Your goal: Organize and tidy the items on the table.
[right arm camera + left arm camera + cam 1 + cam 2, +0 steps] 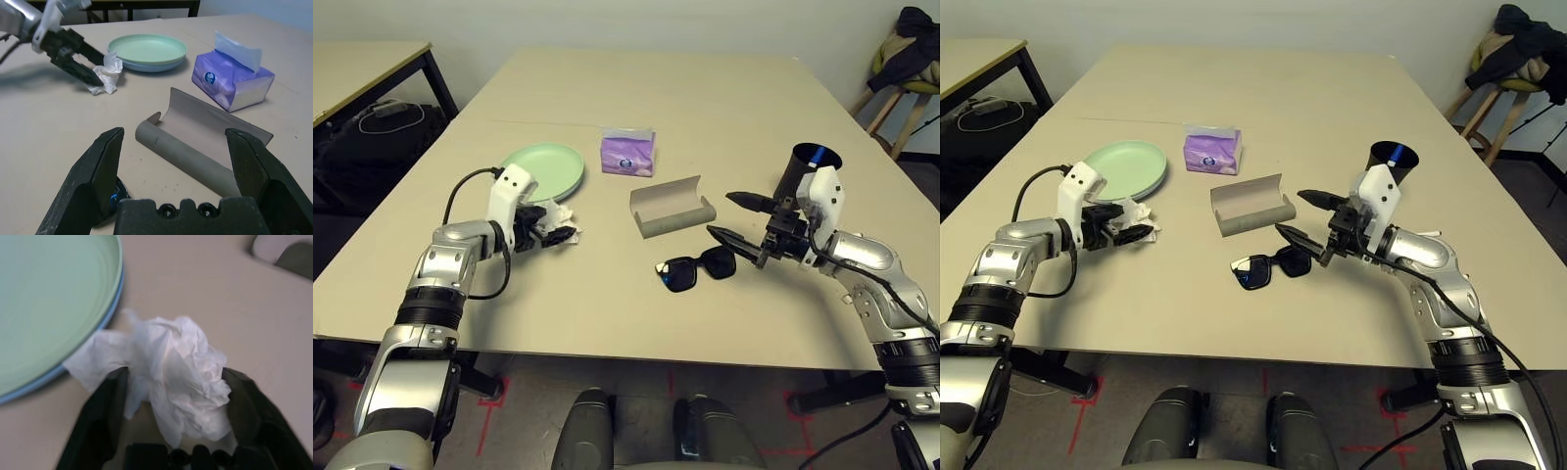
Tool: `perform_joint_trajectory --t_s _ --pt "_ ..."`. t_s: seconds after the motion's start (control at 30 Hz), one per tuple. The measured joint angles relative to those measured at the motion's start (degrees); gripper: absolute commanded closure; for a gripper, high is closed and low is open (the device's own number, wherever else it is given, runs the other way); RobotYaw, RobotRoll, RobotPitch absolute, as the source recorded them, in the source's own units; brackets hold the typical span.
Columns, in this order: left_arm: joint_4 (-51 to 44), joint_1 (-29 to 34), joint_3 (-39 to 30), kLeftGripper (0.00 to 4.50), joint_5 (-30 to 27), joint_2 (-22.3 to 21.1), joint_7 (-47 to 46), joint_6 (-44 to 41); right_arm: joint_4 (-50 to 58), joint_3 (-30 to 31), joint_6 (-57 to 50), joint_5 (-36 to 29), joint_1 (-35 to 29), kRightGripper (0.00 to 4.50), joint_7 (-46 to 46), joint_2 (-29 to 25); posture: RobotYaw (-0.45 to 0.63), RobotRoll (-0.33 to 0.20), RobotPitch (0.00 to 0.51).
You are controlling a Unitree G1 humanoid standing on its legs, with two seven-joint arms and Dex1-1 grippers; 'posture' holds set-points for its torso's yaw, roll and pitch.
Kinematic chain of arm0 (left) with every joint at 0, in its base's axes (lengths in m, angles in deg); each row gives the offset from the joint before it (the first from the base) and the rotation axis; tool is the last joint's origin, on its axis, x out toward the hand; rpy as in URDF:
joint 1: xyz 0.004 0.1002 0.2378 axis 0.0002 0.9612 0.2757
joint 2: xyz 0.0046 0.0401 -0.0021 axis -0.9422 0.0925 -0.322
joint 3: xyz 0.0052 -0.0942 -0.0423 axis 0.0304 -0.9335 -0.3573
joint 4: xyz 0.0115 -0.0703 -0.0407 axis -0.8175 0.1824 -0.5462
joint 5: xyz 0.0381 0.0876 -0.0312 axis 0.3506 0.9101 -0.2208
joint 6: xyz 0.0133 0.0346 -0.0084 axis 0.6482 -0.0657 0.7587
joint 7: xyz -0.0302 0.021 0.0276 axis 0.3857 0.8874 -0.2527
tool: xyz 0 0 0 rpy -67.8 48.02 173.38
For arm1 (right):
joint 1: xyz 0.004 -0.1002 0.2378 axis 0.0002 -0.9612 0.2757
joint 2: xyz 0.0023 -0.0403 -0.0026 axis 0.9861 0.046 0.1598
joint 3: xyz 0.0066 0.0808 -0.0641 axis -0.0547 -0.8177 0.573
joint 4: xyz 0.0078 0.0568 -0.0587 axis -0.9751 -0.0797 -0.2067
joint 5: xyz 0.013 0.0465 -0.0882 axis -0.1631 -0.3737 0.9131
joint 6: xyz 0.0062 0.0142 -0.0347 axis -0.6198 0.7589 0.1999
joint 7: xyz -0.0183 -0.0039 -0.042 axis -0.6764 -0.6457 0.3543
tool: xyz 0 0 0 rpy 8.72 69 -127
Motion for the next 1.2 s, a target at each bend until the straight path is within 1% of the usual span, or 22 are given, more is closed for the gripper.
perform_joint_trajectory --t_s 0.07,0.13,0.2,0.23,0.63,0.77,0.87,1.03,1.2 --pt "0.0 0.0 0.0 2.43 0.0 0.0 0.0 -0.1 0.2 -0.1 0.0 -0.4 0.0 0.00 0.0 0.0 0.16 0.000 0.040" --pt "0.0 -0.2 -0.3 3.26 -0.2 0.0 0.0 -0.3 0.3 -0.1 0.0 -0.5 0.0 0.00 0.0 0.0 0.16 0.000 0.039" --pt "-0.4 -0.4 -1.4 4.01 -0.8 0.0 0.0 -1.0 0.3 -0.1 0.0 -0.5 0.0 0.00 0.0 0.0 0.16 0.000 0.042" --pt "-1.2 -0.5 -2.0 4.45 -1.1 0.0 0.1 -1.6 0.3 -0.1 0.0 -0.6 -0.1 0.00 0.0 0.0 0.16 0.000 0.042" --pt "-11.2 -0.9 -3.7 4.45 -4.9 -1.8 2.2 -8.4 0.3 -0.1 0.0 -0.6 -0.1 0.00 0.8 -0.1 0.17 0.000 0.037" --pt "-12.2 -2.0 -4.5 4.45 -5.3 -2.0 1.0 -9.1 0.2 -0.1 0.1 -0.6 -0.1 0.00 0.7 0.0 0.17 0.000 0.039" --pt "-9.4 -4.5 -5.5 4.45 -5.0 -1.4 -2.0 -6.2 0.1 -0.8 -0.3 -1.5 0.4 0.00 -0.2 1.0 0.17 0.000 0.041" --pt "1.7 -11.1 -8.9 4.45 -4.1 2.3 -11.1 3.3 0.2 -1.5 -2.3 -2.2 2.5 0.00 -1.2 1.3 0.17 0.000 0.043" --pt "10.4 -15.0 -9.7 4.45 -3.4 4.5 -14.4 7.5 0.3 -1.5 -3.4 -2.4 3.2 0.00 -2.5 3.2 0.16 0.000 0.049"
